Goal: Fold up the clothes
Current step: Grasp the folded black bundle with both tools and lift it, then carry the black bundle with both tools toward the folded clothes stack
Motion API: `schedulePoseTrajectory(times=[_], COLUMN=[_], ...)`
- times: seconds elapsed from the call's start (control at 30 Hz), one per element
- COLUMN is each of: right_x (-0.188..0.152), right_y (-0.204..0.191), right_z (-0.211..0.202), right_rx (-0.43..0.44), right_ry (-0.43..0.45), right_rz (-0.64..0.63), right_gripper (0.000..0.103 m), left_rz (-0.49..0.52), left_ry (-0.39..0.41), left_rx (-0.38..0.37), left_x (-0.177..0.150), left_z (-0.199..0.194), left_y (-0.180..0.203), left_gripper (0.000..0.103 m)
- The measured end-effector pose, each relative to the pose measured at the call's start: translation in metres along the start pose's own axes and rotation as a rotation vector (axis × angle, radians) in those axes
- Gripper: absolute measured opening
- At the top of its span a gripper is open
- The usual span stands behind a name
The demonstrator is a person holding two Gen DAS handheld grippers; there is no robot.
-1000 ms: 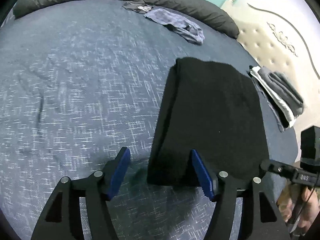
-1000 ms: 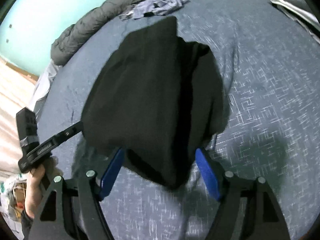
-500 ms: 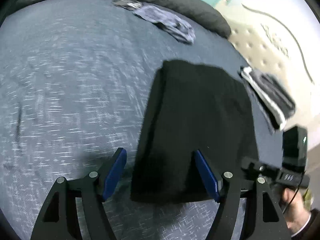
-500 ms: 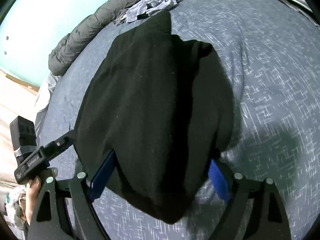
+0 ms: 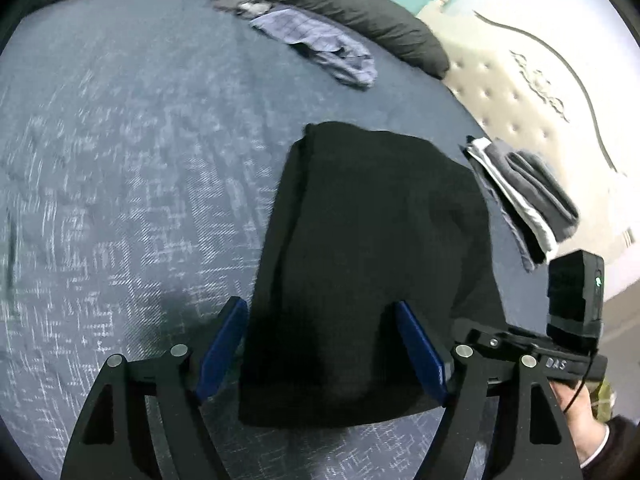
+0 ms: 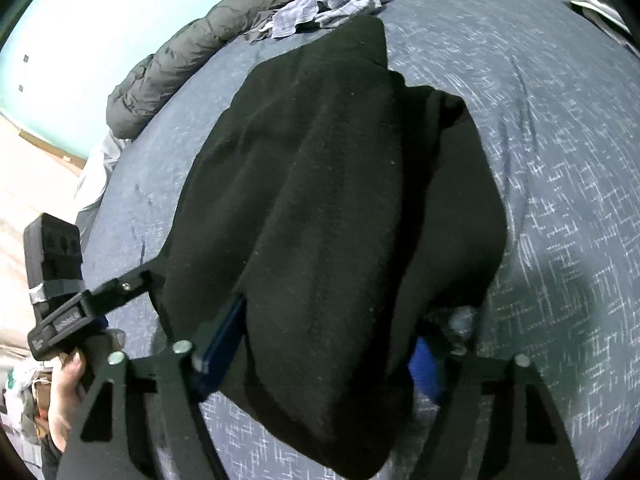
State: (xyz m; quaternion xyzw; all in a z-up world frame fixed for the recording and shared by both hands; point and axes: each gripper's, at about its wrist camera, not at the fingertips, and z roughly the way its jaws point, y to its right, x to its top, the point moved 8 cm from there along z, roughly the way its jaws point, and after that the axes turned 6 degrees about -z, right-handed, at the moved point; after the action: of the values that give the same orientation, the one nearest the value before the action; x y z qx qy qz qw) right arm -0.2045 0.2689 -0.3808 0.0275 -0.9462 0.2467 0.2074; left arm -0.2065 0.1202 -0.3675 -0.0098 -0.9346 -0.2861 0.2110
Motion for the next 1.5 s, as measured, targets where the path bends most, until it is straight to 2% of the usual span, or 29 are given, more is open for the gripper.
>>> schedulePoseTrajectory(times=[0.07, 0.2, 0.4, 0.43, 0.5, 0.6, 0.73, 0.83, 0.9, 1.0, 1.1, 1.23, 1.3, 1.4, 1.5], right_x=[-0.001, -0.001, 0.001, 0.002, 0.005, 0.008, 0.008, 0.011, 0.014, 0.021, 0.033, 0.041, 0.041, 0.037, 0.036], right_y=[0.003, 0.002, -0.002, -0.003, -0.007, -0.007, -0.003, -0.002, -0.002, 0.004, 0.014, 0.023, 0.024, 0.026, 0.032], right_z=[-0.001, -0.001, 0.002, 0.001, -0.001, -0.006, -0.017, -0.021, -0.023, -0.027, -0.029, -0.02, -0.015, -0.01, -0.006], right_rx=[0.004, -0.008, -0.009, -0.013, -0.02, -0.011, -0.006, -0.016, -0.021, -0.022, -0.026, -0.04, -0.061, -0.088, -0.063], right_ry=[0.0, 0.007, 0.009, 0.008, 0.007, 0.002, -0.005, -0.009, -0.015, -0.032, -0.065, -0.143, -0.153, -0.147, -0.135], right_rz=[0.004, 0.007, 0.004, -0.012, -0.046, -0.052, -0.083, -0.122, -0.146, -0.183, -0.219, -0.272, -0.287, -0.274, -0.224], right_gripper=[0.064, 0.061, 0.051, 0.046, 0.042, 0.038, 0.035, 0.034, 0.034, 0.034, 0.033, 0.034, 0.036, 0.046, 0.054], left_rz=[0.026, 0.03, 0.009, 0.008, 0.009, 0.044, 0.023, 0.01, 0.0, -0.02, -0.027, -0.017, -0.02, -0.021, -0.036], left_ry=[-0.016, -0.033, -0.058, -0.06, -0.063, -0.058, -0.065, -0.057, -0.041, -0.074, -0.112, -0.117, -0.109, -0.093, -0.065], left_rx=[0.015, 0.049, 0.009, -0.001, -0.032, -0.009, -0.012, 0.008, 0.016, -0.023, -0.041, -0.022, -0.008, 0.005, 0.009], left_x=[0.0, -0.006, -0.011, -0.011, -0.012, -0.013, -0.01, -0.006, -0.003, -0.004, -0.009, -0.015, -0.016, -0.017, -0.018], left_z=[0.008, 0.019, 0.034, 0.034, 0.032, 0.03, 0.024, 0.018, 0.015, 0.021, 0.031, 0.042, 0.046, 0.049, 0.051], left_y=[0.003, -0.004, -0.007, -0.005, 0.001, 0.01, 0.008, 0.004, 0.003, 0.004, 0.006, 0.009, 0.009, 0.01, 0.009], left_gripper=[0.08, 0.088, 0.088, 0.087, 0.068, 0.064, 0.068, 0.069, 0.074, 0.077, 0.083, 0.092, 0.096, 0.1, 0.102])
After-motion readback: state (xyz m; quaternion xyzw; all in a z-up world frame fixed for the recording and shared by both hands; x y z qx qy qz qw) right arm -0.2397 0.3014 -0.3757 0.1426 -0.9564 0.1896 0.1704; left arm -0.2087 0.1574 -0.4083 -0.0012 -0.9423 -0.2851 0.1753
